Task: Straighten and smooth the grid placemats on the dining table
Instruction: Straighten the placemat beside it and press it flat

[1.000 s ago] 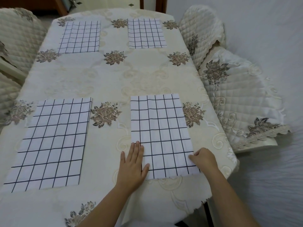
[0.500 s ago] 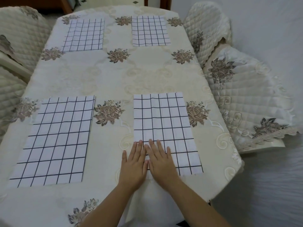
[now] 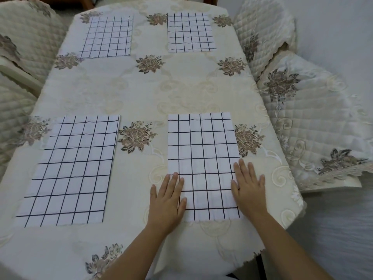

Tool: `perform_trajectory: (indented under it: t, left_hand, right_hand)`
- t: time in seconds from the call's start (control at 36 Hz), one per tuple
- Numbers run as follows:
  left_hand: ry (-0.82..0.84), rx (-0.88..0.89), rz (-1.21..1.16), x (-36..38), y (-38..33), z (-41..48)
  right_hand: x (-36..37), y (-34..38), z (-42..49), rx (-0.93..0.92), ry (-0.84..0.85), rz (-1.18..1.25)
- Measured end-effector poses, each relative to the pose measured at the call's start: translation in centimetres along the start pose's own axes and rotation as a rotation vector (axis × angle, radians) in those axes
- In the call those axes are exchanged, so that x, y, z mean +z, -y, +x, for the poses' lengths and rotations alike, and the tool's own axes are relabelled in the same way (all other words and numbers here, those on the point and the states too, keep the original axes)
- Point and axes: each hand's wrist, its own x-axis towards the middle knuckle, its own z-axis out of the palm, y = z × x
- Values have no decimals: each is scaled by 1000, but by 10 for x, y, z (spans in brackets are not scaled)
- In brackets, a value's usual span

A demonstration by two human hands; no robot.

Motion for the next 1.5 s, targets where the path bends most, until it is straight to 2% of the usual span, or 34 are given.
perform_trajectory:
  t: [0.11, 0.19, 0.31, 0.36, 0.47, 0.64, 0.89, 1.06, 1.17, 1.5]
  left_hand:
    - [-119, 27, -15, -5, -5, 16]
    - [-179, 85, -29, -5, -9, 35]
    - [-20, 218, -36, -8, -23, 52]
    - [73, 189, -55, -8, -24, 55]
    - [118, 149, -44, -1, -17, 54]
    - [127, 104, -7, -5, -12, 73]
    - [136, 9, 17, -2, 0, 118]
    - [116, -40, -51, -4, 7, 147]
    - [168, -69, -47, -6, 12, 166]
    - [159, -110, -38, -6, 21, 212]
  right_hand:
    - [3, 18, 7, 56, -42, 10]
    - [4, 43, 12, -28, -48, 27]
    - [13, 80, 17, -218, -16, 68]
    - [18, 90, 20, -258, 32, 70]
    - [21, 86, 33, -233, 94, 33]
    - [21, 71, 57, -271, 103, 35]
    - [19, 68, 95, -206, 102, 18]
    - [19, 65, 123, -178, 84, 19]
    - [19, 65, 145, -161, 74, 29]
    - [19, 62, 187, -139, 127, 41]
